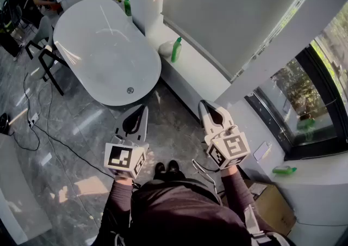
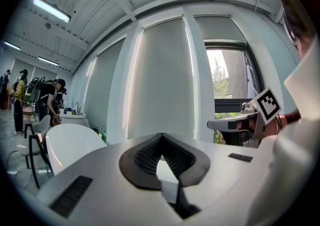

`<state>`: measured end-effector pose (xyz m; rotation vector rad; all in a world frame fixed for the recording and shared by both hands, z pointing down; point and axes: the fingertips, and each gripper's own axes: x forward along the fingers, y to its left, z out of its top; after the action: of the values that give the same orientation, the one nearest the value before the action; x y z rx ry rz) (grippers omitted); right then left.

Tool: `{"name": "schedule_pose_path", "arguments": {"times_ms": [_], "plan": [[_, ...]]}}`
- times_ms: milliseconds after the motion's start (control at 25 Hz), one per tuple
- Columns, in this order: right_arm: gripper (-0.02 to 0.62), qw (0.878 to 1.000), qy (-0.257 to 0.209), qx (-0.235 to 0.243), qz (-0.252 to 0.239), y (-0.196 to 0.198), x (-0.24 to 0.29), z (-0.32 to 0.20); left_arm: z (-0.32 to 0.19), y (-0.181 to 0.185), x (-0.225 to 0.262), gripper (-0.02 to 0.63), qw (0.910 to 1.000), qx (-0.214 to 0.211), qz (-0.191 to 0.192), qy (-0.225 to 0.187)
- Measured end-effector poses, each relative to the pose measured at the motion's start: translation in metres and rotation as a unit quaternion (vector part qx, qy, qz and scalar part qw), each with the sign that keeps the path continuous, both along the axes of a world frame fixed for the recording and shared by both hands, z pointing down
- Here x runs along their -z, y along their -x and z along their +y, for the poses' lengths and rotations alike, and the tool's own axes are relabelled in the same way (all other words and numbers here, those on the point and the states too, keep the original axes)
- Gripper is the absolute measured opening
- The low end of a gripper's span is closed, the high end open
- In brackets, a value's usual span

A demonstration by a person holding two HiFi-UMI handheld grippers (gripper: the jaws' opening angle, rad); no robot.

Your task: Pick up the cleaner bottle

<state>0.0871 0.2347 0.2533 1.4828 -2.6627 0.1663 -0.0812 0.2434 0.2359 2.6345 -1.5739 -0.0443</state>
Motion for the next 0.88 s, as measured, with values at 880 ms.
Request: {"name": "schedule_pose_path", "arguments": {"times_ms": [880], "plan": [[0.002,1.0,0.018,0.013,-0.018,-0.017,-0.006,-0.019,-0.014,-0.013,0.005,0.006,1.0,-0.001,0.003,-0.007]]}}
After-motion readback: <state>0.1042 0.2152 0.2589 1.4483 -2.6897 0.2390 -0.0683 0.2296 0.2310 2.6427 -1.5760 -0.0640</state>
